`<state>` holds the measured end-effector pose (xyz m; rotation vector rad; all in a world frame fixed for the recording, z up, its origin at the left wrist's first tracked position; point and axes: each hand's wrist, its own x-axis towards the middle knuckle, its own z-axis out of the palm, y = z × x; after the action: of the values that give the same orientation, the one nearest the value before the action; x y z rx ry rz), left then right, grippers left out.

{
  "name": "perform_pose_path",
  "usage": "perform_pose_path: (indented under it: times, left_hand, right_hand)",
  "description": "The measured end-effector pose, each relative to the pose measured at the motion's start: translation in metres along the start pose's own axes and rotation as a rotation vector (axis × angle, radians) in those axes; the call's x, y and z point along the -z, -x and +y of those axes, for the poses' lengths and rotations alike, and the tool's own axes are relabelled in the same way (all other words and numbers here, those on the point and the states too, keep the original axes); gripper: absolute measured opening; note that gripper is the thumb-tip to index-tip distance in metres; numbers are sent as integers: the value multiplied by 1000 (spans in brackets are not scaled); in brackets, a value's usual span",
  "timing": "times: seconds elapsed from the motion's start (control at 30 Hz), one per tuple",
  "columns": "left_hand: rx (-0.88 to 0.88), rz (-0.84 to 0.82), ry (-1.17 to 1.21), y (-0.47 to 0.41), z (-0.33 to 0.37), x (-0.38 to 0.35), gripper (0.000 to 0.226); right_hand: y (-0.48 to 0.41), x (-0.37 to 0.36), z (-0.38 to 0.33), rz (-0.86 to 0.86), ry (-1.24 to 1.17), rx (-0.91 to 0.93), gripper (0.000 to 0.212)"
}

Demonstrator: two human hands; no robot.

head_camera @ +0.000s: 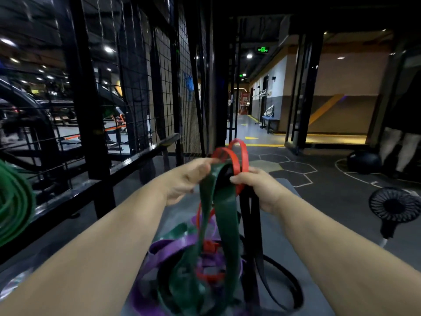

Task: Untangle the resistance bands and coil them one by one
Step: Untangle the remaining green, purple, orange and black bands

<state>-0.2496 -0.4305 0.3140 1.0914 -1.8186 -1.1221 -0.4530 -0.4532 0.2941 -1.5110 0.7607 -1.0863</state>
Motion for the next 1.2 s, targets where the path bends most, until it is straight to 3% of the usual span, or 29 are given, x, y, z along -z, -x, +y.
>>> perform_pose_path:
  times: [0.07, 0.2, 0.3, 0.4, 0.53, 0.67, 0.77, 0.9, 1.03, 1.13, 1.2]
  left_hand:
    - [-12, 24, 52, -6, 4, -3, 76]
    - [-72, 138, -52, -16, 24, -3, 51]
    - [-51, 197, -104, -16, 40, 2, 48]
    - [-53, 303, -173, -17, 53, 3, 42]
    - [-78, 376, -129, -19, 68, 3, 32]
    - [-97, 373, -131, -21, 79, -8, 14]
    - [-68, 364, -65, -19, 82, -12, 12]
    - [-36, 217, 68, -9, 87, -13, 22]
    - [72, 69, -159, -2, 88, -10, 44]
    - [68, 264, -368, -5, 81, -1, 27]
    - [65, 385, -384, -6, 77, 6, 12]
  right_hand:
    - [-3, 4, -14, -20, -72, -4, 19]
    - [-7, 16, -37, -34, 64, 13, 35]
    - [-8, 28, -50, -18, 176, 18, 44]
    - [-6, 31, -59, -41, 128, 21, 59]
    - [-3, 25, -66, -53, 119, 25, 50]
    - [-5, 12, -61, 15, 270, 0, 62]
    - [-5, 16, -56, 44, 246, -5, 57]
    - [0, 25, -60, 107, 224, 19, 29]
    - [6, 29, -67, 219, 245, -11, 21]
    - [7, 40, -71, 368, -50, -76, 17]
    - [8, 51, -70, 463, -227, -101, 20]
